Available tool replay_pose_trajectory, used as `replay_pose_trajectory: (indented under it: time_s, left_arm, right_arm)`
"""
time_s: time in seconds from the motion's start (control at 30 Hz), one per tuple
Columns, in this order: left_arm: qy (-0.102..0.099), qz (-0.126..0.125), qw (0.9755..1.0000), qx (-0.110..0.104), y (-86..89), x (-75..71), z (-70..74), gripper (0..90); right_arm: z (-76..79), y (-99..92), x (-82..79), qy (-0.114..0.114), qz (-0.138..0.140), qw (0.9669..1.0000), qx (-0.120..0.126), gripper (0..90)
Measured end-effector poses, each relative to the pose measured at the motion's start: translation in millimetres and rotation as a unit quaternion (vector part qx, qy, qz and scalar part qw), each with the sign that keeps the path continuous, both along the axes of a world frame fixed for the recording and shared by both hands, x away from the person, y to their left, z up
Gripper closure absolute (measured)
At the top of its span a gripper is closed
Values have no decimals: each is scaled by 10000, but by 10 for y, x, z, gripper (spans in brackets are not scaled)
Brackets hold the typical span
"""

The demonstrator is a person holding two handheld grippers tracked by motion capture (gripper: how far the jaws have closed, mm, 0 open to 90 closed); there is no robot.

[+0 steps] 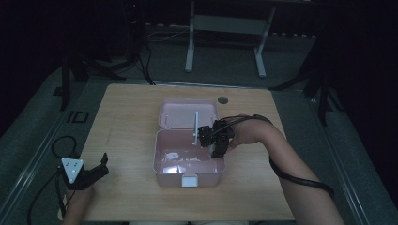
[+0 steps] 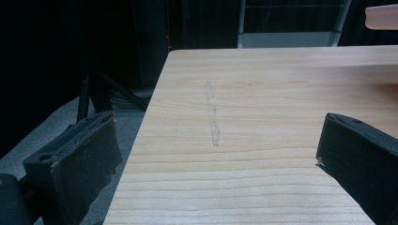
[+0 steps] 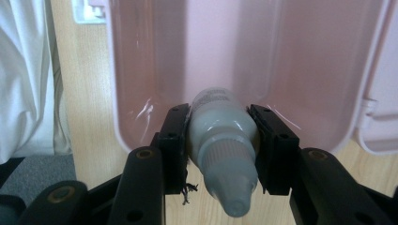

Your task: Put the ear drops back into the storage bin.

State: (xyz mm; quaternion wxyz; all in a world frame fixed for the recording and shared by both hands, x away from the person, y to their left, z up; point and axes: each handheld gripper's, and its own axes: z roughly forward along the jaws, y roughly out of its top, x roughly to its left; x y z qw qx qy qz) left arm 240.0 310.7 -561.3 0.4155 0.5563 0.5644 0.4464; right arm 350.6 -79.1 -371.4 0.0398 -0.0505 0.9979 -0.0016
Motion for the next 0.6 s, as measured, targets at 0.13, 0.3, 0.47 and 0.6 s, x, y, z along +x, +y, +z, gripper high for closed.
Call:
replay_pose_trajectory:
  time_s: [0.13, 0.3, 0.47, 0.6]
  left_arm:
    - [-3, -2, 10000, 6, -1, -1, 0, 3]
    - [1, -6, 10000, 0, 1, 0, 0, 3]
    - [-7, -6, 10000, -2, -1, 1, -1, 3]
    - [-8, -11, 10000, -2, -1, 0, -1, 3]
  right_arm:
    - [-94, 31, 19, 34, -31, 10000, -2, 597]
    - [-251, 78, 41, 80, -25, 10000, -9, 597]
    - [-365, 102, 40, 127, -15, 9999, 38, 598]
    - [-550, 116, 41, 204, 35, 9998, -34, 598]
